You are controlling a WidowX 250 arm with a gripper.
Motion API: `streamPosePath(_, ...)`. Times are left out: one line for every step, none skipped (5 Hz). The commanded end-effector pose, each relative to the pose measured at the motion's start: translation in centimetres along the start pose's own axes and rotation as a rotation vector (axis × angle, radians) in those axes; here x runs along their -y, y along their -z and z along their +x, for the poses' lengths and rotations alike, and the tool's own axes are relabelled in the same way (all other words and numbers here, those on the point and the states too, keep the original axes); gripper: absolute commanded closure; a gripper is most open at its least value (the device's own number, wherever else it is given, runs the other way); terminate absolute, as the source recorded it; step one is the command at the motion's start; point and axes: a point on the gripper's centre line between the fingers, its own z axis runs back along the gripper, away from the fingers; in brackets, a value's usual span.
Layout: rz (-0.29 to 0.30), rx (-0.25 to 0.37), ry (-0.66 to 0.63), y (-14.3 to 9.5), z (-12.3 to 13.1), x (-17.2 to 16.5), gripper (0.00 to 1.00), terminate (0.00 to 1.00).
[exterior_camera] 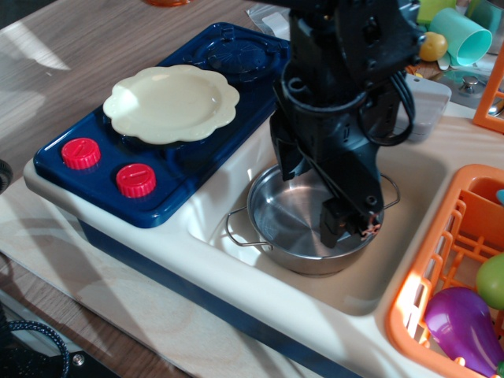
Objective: Put pan on stove from sink
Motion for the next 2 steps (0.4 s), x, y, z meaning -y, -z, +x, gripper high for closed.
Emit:
streamPosePath(-0.013,0.049,0.012,0.71,-0.17,0.33,0.00,0.00)
streamPosePath(-0.032,0.072,0.015,1.62,-0.55,0.55,0.00,0.00)
